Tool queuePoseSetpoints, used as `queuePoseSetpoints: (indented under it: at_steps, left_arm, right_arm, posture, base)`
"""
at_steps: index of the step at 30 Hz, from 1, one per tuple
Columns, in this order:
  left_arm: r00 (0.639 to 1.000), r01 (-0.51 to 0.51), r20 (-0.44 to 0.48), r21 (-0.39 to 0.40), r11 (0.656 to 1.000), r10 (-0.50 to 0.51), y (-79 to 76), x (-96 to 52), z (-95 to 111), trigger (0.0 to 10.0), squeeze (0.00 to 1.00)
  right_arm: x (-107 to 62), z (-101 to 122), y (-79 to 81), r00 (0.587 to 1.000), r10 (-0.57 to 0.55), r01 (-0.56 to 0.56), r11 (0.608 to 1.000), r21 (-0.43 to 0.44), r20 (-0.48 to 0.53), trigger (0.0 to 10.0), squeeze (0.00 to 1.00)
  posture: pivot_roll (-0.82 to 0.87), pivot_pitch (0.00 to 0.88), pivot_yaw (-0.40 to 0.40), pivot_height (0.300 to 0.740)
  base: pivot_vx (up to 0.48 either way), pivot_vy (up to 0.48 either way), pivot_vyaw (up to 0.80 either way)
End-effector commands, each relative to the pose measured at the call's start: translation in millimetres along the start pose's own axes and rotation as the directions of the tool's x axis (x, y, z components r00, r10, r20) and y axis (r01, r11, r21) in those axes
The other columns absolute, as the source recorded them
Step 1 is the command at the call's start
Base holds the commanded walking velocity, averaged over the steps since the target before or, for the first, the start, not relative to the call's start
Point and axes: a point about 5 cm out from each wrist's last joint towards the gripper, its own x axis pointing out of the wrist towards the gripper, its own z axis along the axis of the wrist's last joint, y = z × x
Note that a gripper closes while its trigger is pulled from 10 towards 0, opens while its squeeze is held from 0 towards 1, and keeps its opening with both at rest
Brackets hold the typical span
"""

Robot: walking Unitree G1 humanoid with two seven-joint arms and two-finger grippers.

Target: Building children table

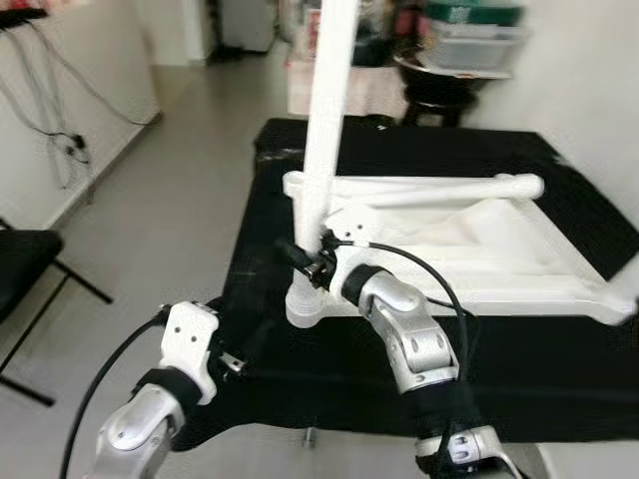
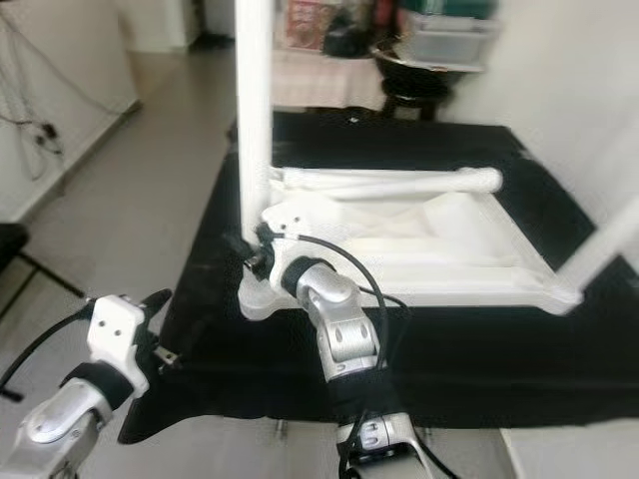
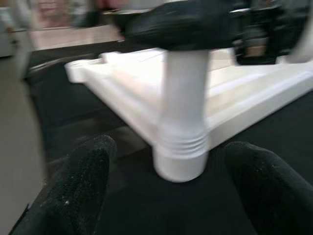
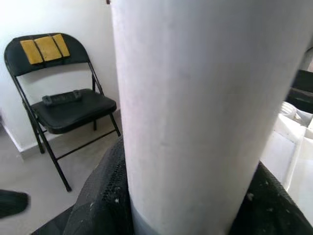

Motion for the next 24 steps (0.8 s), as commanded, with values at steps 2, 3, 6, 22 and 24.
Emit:
queuePoseSetpoints:
  at_steps: [2, 3, 6, 22, 24]
  left_arm:
    - [1.0, -0.009, -0.023, -0.008, 1.0, 0.009, 0.6, -1.7, -5, 10.0, 0.0]
    - [0.999, -0.032, -0.019, -0.002, 0.999, 0.032, 1.6, -2.8, -5, 10.0, 0.0]
    - [0.999, -0.048, -0.017, -0.003, 0.999, 0.048, 1.5, -3.6, -6, 10.0, 0.0]
    - [1.0, -0.019, -0.01, -0.028, 0.999, 0.019, -7.9, -5.7, -3, 10.0, 0.0]
    - [1.0, -0.019, -0.009, -0.029, 0.999, 0.019, -9.0, -6.3, -2, 10.0, 0.0]
  right_arm:
    - [-1.3, -30, 6.0, 0.987, 0.065, -0.064, 0.998, 0.01, -0.145, 10.0, 0.0]
    - [-0.2, -24, 11.4, 0.981, 0.14, -0.141, 0.99, -0.002, -0.132, 10.0, 0.86]
    - [-4.3, -12, 24.4, 0.931, 0.346, -0.352, 0.935, -0.038, -0.117, 10.0, 1.0]
    - [3.7, 31, 3.2, 0.719, 0.686, -0.695, 0.701, -0.163, -0.116, 0.0, 0.0]
    - [5.3, 35, 0.9, 0.715, 0.69, -0.698, 0.698, -0.162, -0.108, 0.0, 0.0]
  posture:
    - [-0.06, 0.052, -0.092, 0.74]
    - [-0.05, 0.047, -0.096, 0.74]
    - [-0.05, 0.046, -0.1, 0.74]
    - [-0.02, 0.087, -0.116, 0.74]
    - [-0.02, 0.087, -0.116, 0.74]
  base:
    - [0.0, 0.0, 0.0]
    - [0.0, 0.0, 0.0]
    - [0.0, 0.0, 0.0]
    - [0.0, 0.0, 0.0]
    - [0.0, 0.0, 0.0]
